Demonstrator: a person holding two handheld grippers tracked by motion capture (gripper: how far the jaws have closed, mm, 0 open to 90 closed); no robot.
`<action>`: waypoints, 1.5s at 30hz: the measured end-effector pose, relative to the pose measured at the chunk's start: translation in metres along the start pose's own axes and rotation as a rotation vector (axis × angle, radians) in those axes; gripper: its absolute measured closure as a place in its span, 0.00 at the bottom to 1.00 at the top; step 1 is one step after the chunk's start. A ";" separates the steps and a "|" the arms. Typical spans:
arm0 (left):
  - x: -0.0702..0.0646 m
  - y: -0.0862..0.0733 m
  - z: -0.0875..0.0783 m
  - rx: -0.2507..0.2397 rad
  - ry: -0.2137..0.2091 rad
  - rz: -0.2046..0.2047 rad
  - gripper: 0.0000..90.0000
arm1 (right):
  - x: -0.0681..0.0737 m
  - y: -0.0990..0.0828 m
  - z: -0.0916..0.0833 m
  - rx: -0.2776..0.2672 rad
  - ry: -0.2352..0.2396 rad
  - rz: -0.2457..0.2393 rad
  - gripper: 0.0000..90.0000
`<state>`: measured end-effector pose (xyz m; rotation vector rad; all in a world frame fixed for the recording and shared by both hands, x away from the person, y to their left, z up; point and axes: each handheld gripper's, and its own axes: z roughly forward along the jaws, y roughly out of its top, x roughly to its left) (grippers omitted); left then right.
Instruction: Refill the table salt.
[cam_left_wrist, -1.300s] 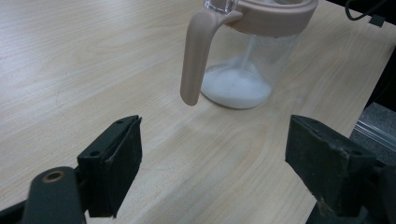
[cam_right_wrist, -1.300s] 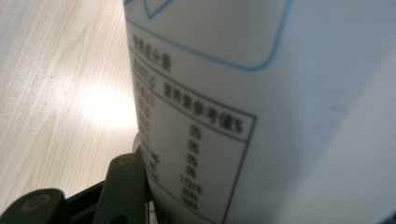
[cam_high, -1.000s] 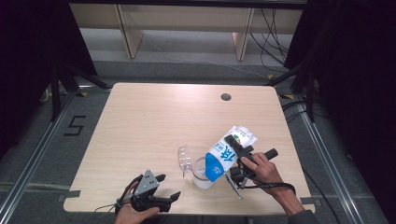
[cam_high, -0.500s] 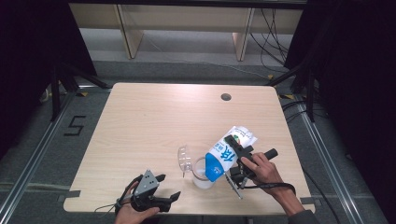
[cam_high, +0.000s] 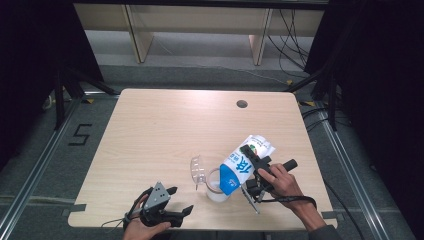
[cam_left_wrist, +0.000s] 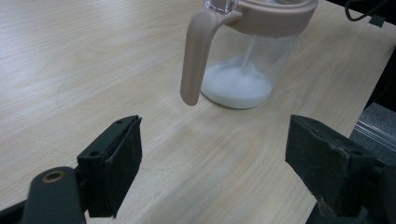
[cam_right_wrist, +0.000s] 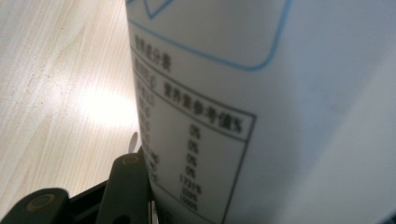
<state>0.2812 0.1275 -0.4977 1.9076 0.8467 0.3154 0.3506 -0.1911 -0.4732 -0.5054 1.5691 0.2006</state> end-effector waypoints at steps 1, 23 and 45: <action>0.000 0.000 0.000 0.001 0.000 0.001 0.21 | 0.000 0.000 0.000 0.000 0.000 0.001 0.60; 0.000 0.000 0.000 0.007 0.002 0.005 0.20 | 0.001 0.001 -0.001 0.001 -0.009 -0.014 0.61; 0.000 0.000 0.000 0.007 0.002 0.005 0.20 | -0.002 0.001 -0.001 -0.002 -0.017 -0.041 0.62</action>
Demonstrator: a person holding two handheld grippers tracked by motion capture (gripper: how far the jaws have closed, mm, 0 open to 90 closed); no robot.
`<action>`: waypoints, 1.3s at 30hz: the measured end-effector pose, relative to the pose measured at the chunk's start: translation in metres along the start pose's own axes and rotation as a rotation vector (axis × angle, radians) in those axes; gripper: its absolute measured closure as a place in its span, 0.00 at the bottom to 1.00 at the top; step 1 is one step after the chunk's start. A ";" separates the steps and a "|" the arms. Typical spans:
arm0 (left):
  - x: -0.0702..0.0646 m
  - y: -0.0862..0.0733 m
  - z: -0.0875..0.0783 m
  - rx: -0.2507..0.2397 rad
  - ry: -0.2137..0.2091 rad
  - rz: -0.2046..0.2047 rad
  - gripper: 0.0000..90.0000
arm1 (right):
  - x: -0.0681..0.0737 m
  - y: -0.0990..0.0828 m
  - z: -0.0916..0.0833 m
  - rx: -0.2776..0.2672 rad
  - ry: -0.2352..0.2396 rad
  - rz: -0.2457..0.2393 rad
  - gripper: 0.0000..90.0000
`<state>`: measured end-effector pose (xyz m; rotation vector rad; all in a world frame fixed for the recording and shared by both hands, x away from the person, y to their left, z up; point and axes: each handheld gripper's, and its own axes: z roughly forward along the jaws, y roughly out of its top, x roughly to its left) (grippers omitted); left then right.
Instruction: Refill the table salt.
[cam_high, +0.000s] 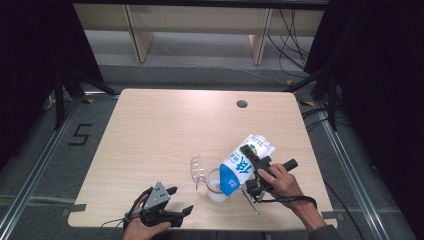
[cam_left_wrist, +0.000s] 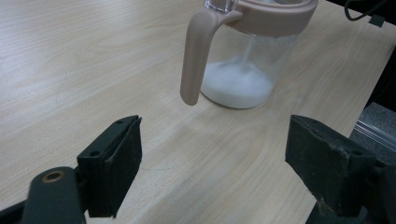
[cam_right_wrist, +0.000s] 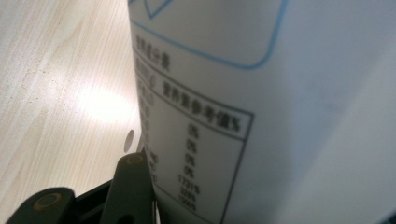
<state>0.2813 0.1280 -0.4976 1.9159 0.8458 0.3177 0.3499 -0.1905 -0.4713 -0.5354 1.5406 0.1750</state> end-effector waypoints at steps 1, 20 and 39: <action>0.000 0.000 0.000 0.000 0.000 0.000 0.20 | 0.000 0.000 0.000 0.000 0.000 0.000 0.62; 0.000 0.000 0.000 -0.006 0.000 -0.007 0.20 | 0.002 0.000 0.000 0.001 0.005 0.018 0.63; 0.000 0.000 0.000 -0.006 0.000 -0.005 0.20 | 0.001 0.001 0.000 0.004 0.002 0.011 0.64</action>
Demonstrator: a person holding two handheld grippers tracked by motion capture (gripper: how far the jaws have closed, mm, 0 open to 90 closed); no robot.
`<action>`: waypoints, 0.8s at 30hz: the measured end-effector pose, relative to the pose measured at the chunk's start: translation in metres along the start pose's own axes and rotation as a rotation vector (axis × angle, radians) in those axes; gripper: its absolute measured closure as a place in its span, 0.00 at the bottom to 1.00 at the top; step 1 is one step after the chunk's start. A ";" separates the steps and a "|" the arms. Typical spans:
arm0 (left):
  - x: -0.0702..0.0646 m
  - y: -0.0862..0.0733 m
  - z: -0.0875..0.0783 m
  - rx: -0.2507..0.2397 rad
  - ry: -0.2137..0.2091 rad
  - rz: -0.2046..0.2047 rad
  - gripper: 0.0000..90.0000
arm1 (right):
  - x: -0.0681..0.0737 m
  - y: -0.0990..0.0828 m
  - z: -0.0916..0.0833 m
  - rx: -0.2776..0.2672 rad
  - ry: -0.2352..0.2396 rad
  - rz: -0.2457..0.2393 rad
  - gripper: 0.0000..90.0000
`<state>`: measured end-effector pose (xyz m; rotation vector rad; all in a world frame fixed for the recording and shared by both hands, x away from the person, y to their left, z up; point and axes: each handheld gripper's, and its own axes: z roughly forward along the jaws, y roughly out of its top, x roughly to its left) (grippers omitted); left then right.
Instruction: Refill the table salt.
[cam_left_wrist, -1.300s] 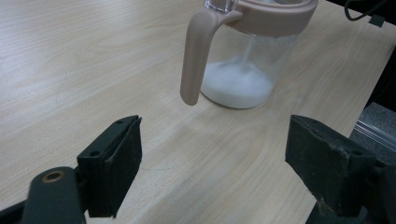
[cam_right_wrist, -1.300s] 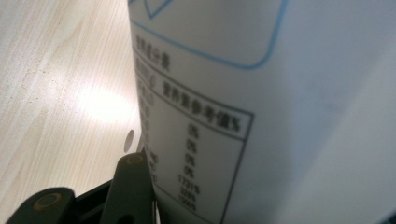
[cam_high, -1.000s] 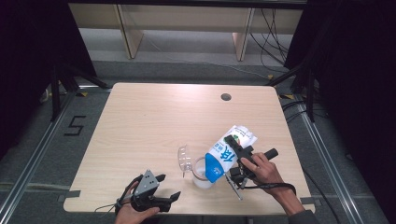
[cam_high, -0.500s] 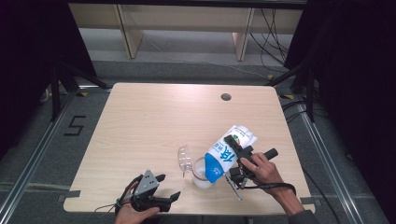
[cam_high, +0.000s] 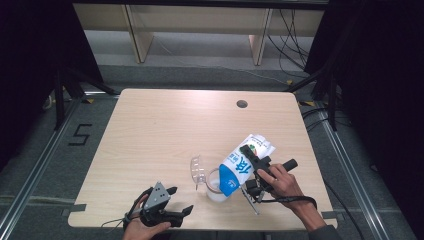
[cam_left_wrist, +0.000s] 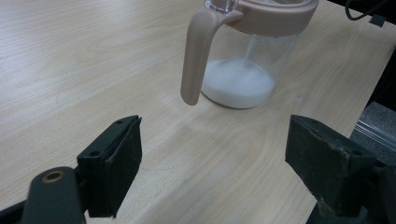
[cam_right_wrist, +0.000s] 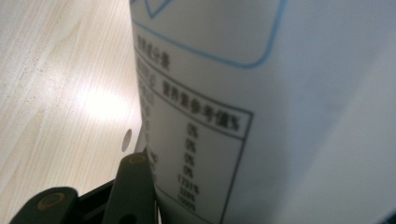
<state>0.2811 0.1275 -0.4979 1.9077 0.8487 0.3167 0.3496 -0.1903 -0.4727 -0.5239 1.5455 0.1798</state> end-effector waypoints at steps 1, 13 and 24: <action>0.000 0.000 0.000 0.000 0.000 0.000 0.20 | 0.000 0.000 0.000 0.000 0.000 0.000 0.64; 0.000 0.000 0.000 0.000 0.001 -0.001 0.20 | -0.001 0.000 0.000 -0.004 -0.004 -0.003 0.64; 0.000 0.000 0.000 0.000 -0.001 0.003 0.20 | -0.002 0.001 0.000 0.001 -0.007 -0.025 0.64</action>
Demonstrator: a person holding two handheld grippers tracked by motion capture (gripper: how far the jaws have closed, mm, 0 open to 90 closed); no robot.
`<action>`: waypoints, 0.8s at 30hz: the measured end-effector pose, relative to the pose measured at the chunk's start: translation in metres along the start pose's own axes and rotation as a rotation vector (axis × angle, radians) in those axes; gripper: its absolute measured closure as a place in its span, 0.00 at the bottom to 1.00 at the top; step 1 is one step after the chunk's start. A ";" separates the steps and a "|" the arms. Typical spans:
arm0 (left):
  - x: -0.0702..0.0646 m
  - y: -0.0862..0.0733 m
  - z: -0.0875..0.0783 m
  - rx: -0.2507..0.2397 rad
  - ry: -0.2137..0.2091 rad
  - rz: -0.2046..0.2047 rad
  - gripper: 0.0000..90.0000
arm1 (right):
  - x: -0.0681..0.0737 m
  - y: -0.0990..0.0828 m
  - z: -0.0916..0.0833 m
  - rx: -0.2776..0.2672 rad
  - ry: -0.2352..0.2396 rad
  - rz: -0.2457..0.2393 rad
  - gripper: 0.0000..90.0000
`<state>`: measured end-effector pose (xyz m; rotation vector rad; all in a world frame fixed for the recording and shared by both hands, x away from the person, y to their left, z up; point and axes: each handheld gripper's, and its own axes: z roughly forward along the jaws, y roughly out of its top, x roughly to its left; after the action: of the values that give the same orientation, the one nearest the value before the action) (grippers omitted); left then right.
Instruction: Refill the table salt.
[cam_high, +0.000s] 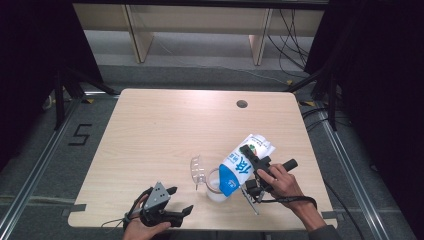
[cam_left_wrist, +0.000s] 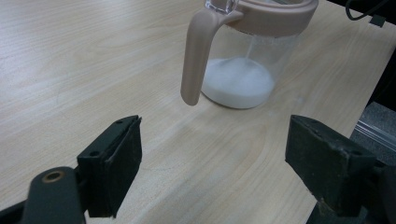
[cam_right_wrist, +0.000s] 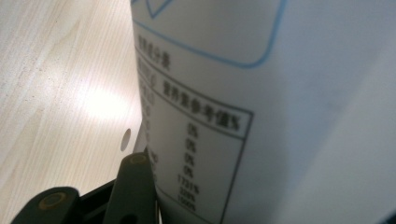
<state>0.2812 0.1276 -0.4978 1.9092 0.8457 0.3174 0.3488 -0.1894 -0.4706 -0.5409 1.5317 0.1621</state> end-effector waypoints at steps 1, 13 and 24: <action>0.000 0.000 0.000 0.000 0.000 0.000 0.20 | -0.001 0.000 0.000 -0.004 -0.001 -0.009 0.64; 0.000 0.000 0.000 -0.001 0.000 -0.001 0.20 | 0.001 0.000 0.000 -0.001 0.004 0.019 0.65; 0.000 0.000 0.000 0.004 0.002 0.002 0.20 | -0.001 0.000 0.000 -0.006 -0.007 -0.007 0.65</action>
<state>0.2814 0.1281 -0.4977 1.9136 0.8464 0.3195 0.3486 -0.1891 -0.4701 -0.5504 1.5232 0.1631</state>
